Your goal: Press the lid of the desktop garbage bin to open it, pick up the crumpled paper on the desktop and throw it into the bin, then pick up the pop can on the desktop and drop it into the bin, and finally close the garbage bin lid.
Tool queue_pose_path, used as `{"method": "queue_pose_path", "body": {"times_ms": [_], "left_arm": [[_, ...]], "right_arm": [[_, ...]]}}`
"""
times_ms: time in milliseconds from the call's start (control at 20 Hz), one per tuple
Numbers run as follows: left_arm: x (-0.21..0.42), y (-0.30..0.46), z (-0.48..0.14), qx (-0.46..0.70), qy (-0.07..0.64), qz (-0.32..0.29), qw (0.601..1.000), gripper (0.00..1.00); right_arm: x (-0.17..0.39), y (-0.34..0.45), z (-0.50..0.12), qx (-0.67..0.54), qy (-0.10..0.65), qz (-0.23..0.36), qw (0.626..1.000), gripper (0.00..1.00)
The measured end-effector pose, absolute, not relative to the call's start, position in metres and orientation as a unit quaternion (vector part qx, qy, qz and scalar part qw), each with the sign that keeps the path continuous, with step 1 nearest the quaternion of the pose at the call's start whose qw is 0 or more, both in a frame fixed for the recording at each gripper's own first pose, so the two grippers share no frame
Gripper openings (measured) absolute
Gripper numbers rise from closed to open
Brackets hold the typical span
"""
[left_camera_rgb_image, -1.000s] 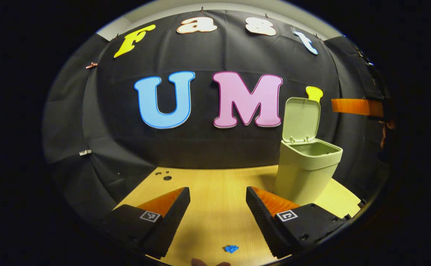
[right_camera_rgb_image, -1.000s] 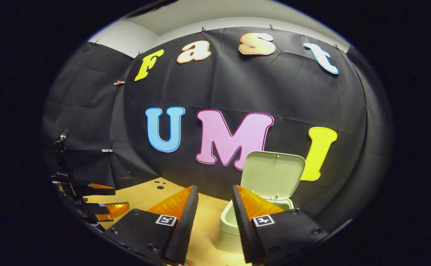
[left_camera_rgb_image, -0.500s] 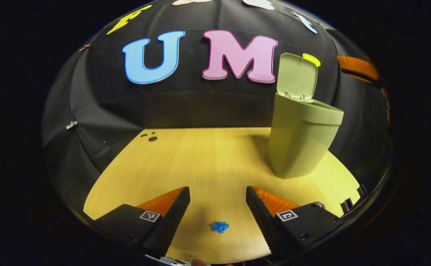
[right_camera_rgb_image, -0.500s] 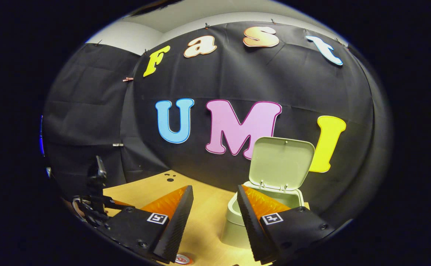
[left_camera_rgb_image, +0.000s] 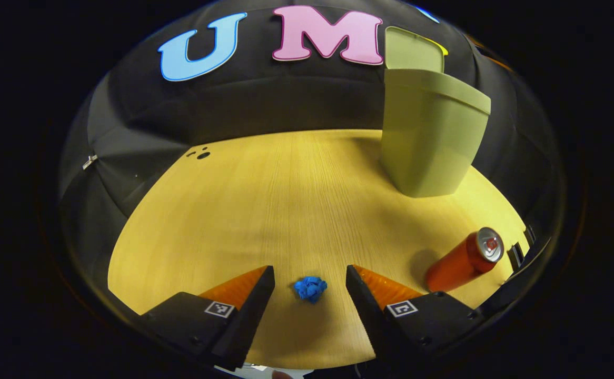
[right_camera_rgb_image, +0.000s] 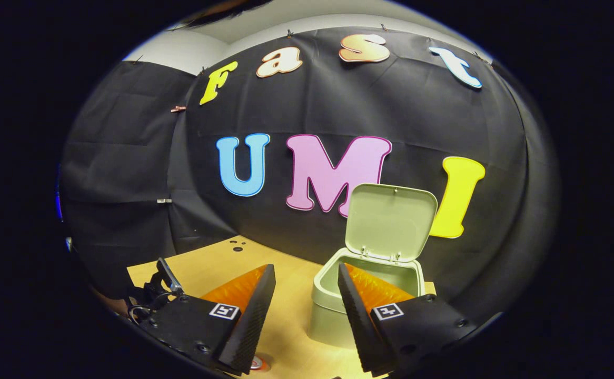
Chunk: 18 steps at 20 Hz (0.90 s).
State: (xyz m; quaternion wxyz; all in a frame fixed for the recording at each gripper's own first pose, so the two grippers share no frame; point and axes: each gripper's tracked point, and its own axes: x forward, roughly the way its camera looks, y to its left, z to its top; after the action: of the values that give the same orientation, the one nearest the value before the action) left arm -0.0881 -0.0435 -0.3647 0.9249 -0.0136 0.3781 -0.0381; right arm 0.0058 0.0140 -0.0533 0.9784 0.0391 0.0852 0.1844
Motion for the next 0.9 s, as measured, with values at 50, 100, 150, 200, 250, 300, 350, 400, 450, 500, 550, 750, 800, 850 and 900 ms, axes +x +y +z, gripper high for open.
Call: {"method": "queue_pose_path", "body": {"times_ms": [50,100,150,200,250,300,350,400,450,500,550,750,800,850,900], "left_arm": [[-0.088,-0.045,-0.369,-0.01,0.383,-0.041,0.923,0.89],[-0.088,-0.046,-0.373,-0.009,0.387,-0.043,0.921,0.88],[-0.088,-0.048,-0.376,-0.01,0.391,-0.046,0.919,0.87],[-0.088,-0.05,-0.38,-0.01,0.393,-0.049,0.918,0.87],[-0.087,-0.05,-0.383,-0.009,0.396,-0.05,0.917,0.85],[-0.087,-0.053,-0.386,-0.009,0.399,-0.053,0.915,0.85],[-0.087,-0.054,-0.388,-0.01,0.401,-0.055,0.914,0.84],[-0.088,-0.055,-0.39,-0.01,0.405,-0.056,0.913,0.84],[-0.088,-0.055,-0.392,-0.011,0.409,-0.057,0.911,0.82],[-0.089,-0.057,-0.395,-0.012,0.413,-0.057,0.909,0.81],[-0.089,-0.057,-0.396,-0.012,0.414,-0.056,0.909,0.77],[-0.089,-0.054,-0.404,-0.015,0.424,-0.05,0.904,0.74],[-0.088,-0.053,-0.408,-0.016,0.426,-0.049,0.903,0.71],[-0.088,-0.052,-0.41,-0.017,0.428,-0.046,0.902,0.65],[-0.088,-0.05,-0.412,-0.018,0.432,-0.044,0.901,0.62]], "right_arm": [[0.005,0.013,-0.057,0.041,0.089,0.182,0.978,0.77],[0.004,0.011,-0.06,0.044,0.094,0.178,0.979,0.77],[0.003,0.01,-0.062,0.048,0.097,0.178,0.978,0.77],[0.003,0.01,-0.063,0.051,0.099,0.177,0.978,0.77],[0.001,0.01,-0.064,0.052,0.101,0.177,0.978,0.77],[0.001,0.009,-0.066,0.052,0.104,0.176,0.977,0.77],[0.0,0.008,-0.067,0.052,0.105,0.177,0.977,0.77],[-0.001,0.008,-0.068,0.052,0.106,0.177,0.977,0.77],[-0.002,0.007,-0.068,0.051,0.106,0.178,0.977,0.77],[-0.001,0.007,-0.069,0.05,0.106,0.177,0.977,0.77],[-0.001,0.005,-0.07,0.05,0.107,0.177,0.977,0.77],[0.001,0.003,-0.071,0.055,0.109,0.177,0.977,0.77],[0.0,0.002,-0.072,0.055,0.11,0.176,0.977,0.77],[0.001,0.001,-0.072,0.056,0.11,0.176,0.977,0.77],[0.002,0.001,-0.073,0.056,0.111,0.176,0.977,0.77]]}}
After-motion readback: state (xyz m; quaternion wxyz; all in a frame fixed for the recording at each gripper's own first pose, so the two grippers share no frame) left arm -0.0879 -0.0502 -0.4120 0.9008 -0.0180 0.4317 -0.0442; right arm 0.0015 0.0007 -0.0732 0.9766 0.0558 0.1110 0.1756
